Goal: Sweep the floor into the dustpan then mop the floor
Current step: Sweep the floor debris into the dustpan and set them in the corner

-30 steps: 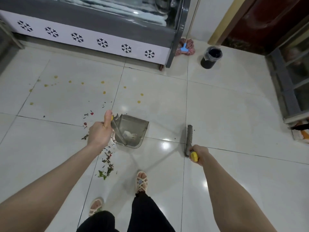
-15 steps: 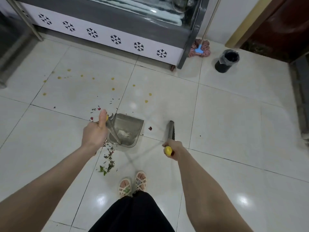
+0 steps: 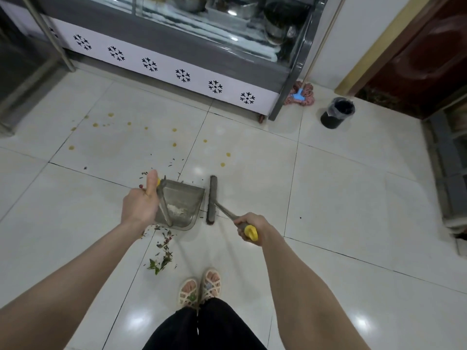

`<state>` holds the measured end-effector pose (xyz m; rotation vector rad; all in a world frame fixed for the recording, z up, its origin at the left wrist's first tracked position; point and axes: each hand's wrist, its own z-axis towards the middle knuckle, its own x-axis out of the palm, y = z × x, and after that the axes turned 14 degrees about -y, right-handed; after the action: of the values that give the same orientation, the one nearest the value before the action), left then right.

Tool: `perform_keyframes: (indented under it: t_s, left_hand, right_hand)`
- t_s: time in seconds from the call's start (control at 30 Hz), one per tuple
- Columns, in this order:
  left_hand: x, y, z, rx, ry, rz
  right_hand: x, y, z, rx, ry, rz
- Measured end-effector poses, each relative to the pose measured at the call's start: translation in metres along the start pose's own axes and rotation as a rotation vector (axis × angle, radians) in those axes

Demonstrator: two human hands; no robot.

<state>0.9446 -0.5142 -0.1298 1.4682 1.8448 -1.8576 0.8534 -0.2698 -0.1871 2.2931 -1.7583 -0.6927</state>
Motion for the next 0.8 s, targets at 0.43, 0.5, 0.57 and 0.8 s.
perform_keyframes:
  t_s: [0.43,0.5,0.57,0.8]
  left_hand:
    - [0.021,-0.028,0.014,0.020,0.030,-0.012]
    - [0.031,-0.035,0.019,0.008,0.019,-0.007]
    - [0.042,-0.043,0.023,-0.016,0.006,-0.015]
    - [0.075,-0.076,0.034,-0.062,-0.066,-0.025]
  right_hand:
    - [-0.058,0.036,0.027,-0.079,-0.255,-0.036]
    - [-0.070,0.046,0.042,-0.064,-0.286,-0.061]
    - [-0.082,0.060,0.059,-0.050,-0.303,-0.069]
    - [-0.104,0.110,0.106,-0.003,-0.261,-0.120]
